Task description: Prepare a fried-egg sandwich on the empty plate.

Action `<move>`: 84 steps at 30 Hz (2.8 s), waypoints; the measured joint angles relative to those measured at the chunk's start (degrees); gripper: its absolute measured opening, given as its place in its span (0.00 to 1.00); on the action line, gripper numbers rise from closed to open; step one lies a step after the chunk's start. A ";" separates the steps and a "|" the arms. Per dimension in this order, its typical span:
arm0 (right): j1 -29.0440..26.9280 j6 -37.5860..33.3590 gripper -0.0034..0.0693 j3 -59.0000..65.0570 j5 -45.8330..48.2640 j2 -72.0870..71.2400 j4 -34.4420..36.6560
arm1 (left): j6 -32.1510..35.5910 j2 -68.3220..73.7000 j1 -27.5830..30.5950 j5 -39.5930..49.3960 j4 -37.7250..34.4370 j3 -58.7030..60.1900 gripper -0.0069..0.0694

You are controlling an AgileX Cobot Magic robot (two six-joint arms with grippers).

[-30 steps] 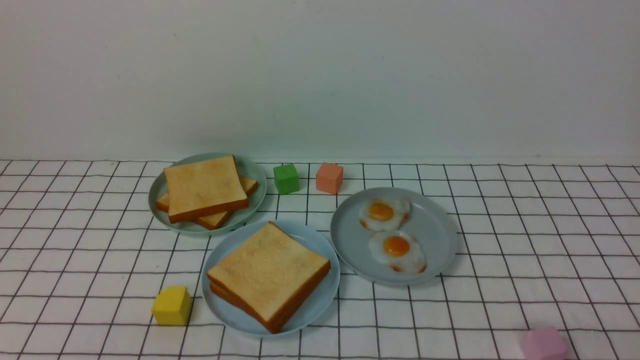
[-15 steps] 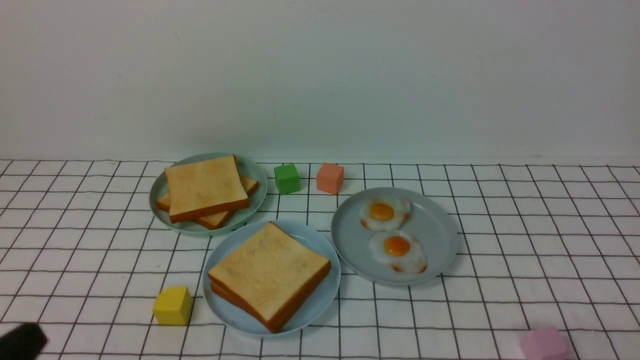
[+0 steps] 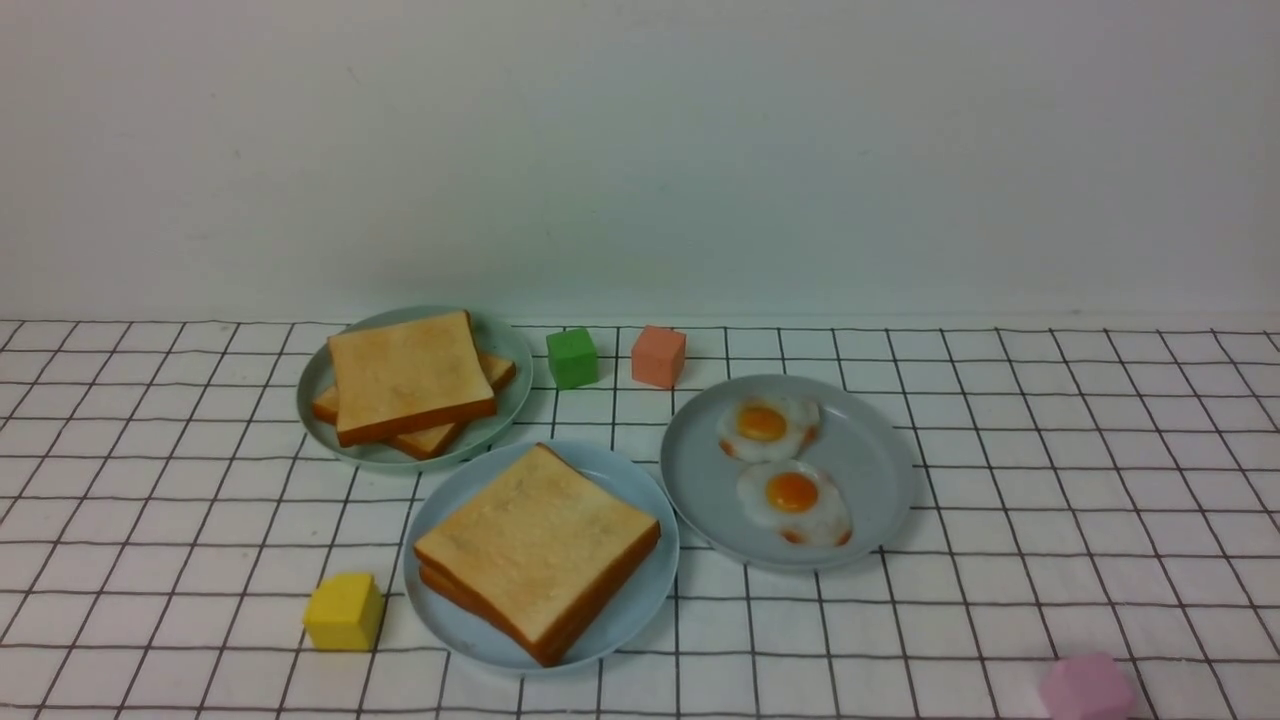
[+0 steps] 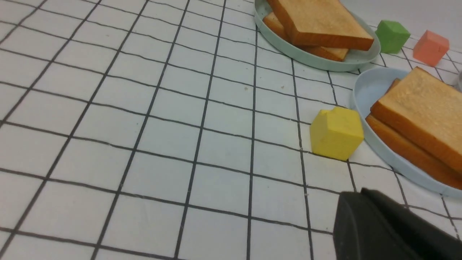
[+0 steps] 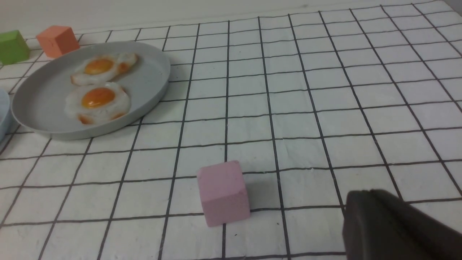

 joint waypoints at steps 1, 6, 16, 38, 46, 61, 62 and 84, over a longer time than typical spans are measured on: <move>0.00 0.00 0.07 0.00 0.00 0.00 0.00 | -0.14 0.00 0.00 0.01 -0.07 0.00 0.07; 0.00 0.00 0.07 0.00 0.00 0.00 0.00 | -0.56 0.00 0.00 0.06 -0.13 0.00 0.07; 0.00 0.00 0.09 0.00 -0.04 0.00 -0.04 | -0.56 0.00 0.00 0.06 -0.14 0.00 0.07; 0.00 0.00 0.11 0.00 -0.04 0.00 -0.04 | -0.56 0.00 0.06 0.06 -0.19 0.00 0.08; 0.00 0.00 0.13 0.00 -0.04 0.00 -0.04 | -0.56 0.00 0.06 0.06 -0.19 0.00 0.09; 0.00 0.00 0.16 0.00 -0.04 0.00 -0.04 | -0.56 0.00 0.06 0.06 -0.19 0.00 0.11; 0.00 0.00 0.16 0.00 -0.04 0.00 -0.04 | -0.56 0.00 0.06 0.06 -0.19 0.00 0.11; 0.00 0.00 0.19 0.00 -0.04 0.00 -0.02 | -0.56 0.00 0.06 0.06 -0.19 0.00 0.11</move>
